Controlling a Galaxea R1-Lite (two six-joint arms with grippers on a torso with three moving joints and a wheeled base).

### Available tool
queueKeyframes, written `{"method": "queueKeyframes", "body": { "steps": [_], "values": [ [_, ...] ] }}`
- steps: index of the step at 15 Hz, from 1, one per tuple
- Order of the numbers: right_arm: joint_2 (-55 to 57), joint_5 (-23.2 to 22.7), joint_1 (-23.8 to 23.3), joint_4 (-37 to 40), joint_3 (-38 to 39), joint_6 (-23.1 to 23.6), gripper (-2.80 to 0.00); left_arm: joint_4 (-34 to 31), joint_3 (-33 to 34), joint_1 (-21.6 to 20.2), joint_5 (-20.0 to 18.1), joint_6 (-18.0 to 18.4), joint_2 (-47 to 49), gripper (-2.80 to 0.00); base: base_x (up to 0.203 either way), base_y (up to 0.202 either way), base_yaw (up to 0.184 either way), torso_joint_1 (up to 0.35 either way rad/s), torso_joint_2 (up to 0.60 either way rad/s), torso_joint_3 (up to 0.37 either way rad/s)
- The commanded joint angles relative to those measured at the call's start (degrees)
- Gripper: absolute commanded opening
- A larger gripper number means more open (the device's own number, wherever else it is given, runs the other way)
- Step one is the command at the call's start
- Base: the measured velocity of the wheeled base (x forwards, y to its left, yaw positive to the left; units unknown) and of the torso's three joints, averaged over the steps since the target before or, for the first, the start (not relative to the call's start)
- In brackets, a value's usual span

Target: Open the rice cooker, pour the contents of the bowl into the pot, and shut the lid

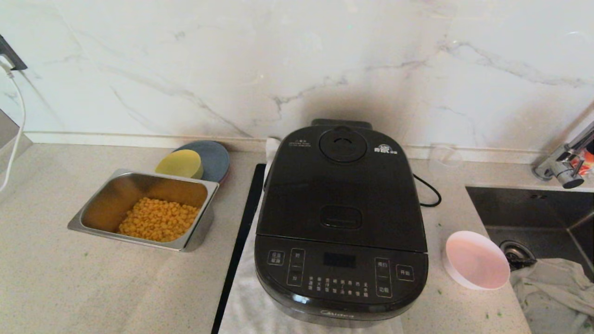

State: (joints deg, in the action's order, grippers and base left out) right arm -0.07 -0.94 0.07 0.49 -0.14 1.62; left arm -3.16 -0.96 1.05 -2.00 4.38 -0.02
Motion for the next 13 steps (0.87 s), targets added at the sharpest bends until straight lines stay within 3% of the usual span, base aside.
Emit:
{"method": "queueKeyframes", "body": {
  "steps": [1, 13],
  "values": [
    [0.07, 0.06, 0.01, -0.09, 0.14, 0.05, -2.8, -0.01, 0.0, 0.01, -0.02, 0.02, -0.06, -2.8, 0.0, 0.0, 0.0, 0.0, 0.0, 0.0],
    [0.16, 0.53, 0.08, -0.14, 0.22, -0.78, -2.8, -0.01, 0.0, 0.01, -0.02, -0.07, -0.06, -2.8, 0.0, 0.0, 0.0, 0.0, 0.0, 0.0]
  ]
}}
